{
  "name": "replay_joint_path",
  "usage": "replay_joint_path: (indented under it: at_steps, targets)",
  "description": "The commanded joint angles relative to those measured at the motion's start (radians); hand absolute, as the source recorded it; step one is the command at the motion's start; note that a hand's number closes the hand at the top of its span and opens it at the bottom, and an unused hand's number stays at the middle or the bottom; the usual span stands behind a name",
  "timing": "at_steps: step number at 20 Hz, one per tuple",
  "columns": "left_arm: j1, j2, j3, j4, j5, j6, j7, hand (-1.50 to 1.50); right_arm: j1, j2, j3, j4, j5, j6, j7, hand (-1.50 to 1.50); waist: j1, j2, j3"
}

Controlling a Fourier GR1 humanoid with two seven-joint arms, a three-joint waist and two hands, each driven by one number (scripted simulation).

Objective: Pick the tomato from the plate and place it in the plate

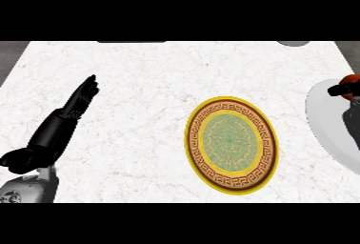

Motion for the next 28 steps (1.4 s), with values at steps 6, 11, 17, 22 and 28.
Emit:
replay_joint_path:
  at_steps: [6,11,17,22,28]
  targets:
    - [-0.016,0.022,0.043,0.010,0.025,-0.044,-0.019,0.00,0.089,0.020,-0.187,0.175,-0.115,-0.171,-0.116,-1.50,0.021,0.003,0.000]
    - [0.004,-0.025,0.000,0.007,-0.019,-0.015,-0.026,0.00,0.098,-0.006,-0.223,0.181,-0.122,-0.306,-0.256,-1.50,0.021,0.003,0.000]
    - [-0.005,-0.007,0.042,-0.004,0.029,-0.047,0.011,0.00,0.196,0.028,-0.225,-0.011,-0.159,-0.390,-0.362,-1.50,0.009,-0.002,-0.001]
    - [-0.006,-0.011,0.024,-0.015,0.006,-0.037,0.033,0.00,0.192,0.103,-0.294,-0.190,-0.338,-0.466,-0.469,-1.50,0.000,-0.006,0.001]
    - [-0.033,0.022,0.077,0.018,0.041,-0.059,0.036,0.00,0.327,0.171,-0.370,-0.501,-0.579,-0.503,-0.595,-1.50,-0.027,-0.012,0.000]
